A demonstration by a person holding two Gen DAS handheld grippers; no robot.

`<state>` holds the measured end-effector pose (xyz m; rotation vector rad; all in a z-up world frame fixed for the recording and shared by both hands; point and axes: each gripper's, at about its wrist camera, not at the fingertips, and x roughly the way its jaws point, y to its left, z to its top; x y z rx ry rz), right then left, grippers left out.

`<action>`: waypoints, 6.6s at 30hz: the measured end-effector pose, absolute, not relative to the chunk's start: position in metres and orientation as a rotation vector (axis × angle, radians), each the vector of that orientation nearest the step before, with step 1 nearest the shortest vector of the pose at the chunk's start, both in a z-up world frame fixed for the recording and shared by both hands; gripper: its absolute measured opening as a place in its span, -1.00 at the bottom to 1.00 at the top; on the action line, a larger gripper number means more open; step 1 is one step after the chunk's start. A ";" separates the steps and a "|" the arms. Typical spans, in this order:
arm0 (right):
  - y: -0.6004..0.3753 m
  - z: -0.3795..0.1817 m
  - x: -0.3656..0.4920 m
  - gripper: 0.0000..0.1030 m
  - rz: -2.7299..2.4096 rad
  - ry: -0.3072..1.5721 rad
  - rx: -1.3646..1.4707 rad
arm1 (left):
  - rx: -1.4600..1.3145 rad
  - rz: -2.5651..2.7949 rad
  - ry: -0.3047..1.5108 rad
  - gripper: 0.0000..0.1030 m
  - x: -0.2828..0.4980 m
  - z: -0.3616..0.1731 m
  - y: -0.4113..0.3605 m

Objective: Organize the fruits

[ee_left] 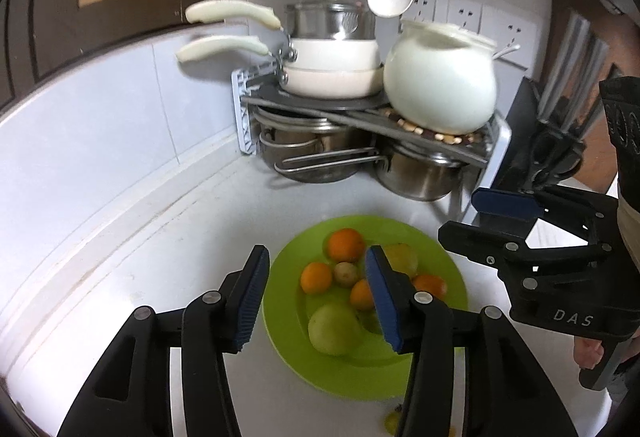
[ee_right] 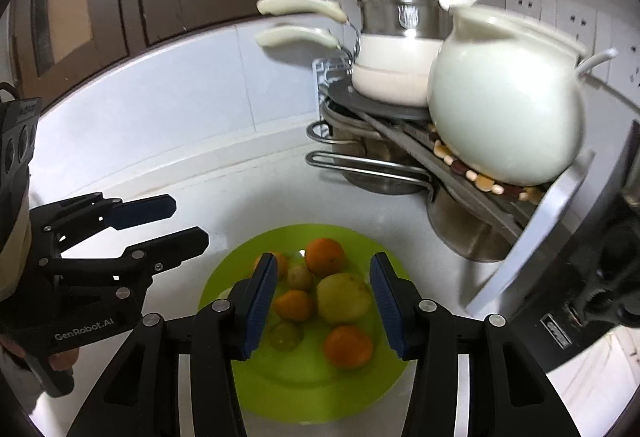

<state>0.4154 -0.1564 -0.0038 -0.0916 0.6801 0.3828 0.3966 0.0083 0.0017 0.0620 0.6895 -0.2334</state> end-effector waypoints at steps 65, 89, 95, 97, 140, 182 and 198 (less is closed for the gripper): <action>-0.129 -0.114 0.293 -0.06 0.327 0.973 -0.030 | 0.348 -0.726 0.801 -0.02 0.315 -0.099 -0.015; -0.133 -0.119 0.297 -0.43 0.372 0.971 0.015 | 0.312 -0.675 0.855 -0.43 0.317 -0.101 -0.025; -0.136 -0.111 0.293 -0.43 0.380 0.951 0.020 | 0.297 -0.613 0.822 -0.43 0.308 -0.087 -0.021; -0.137 -0.106 0.292 -0.43 0.383 0.942 0.024 | 0.289 -0.596 0.811 -0.43 0.305 -0.081 -0.020; -0.169 -0.048 0.349 -0.43 0.419 0.765 -0.005 | 0.085 -0.392 0.791 -0.44 0.340 -0.045 -0.029; -0.168 -0.066 0.359 -0.28 0.398 0.823 0.007 | 0.054 -0.210 0.810 -0.02 0.336 -0.045 -0.008; -0.165 -0.021 0.257 0.05 0.240 0.699 0.036 | 0.103 -0.156 0.659 0.72 0.251 -0.003 0.012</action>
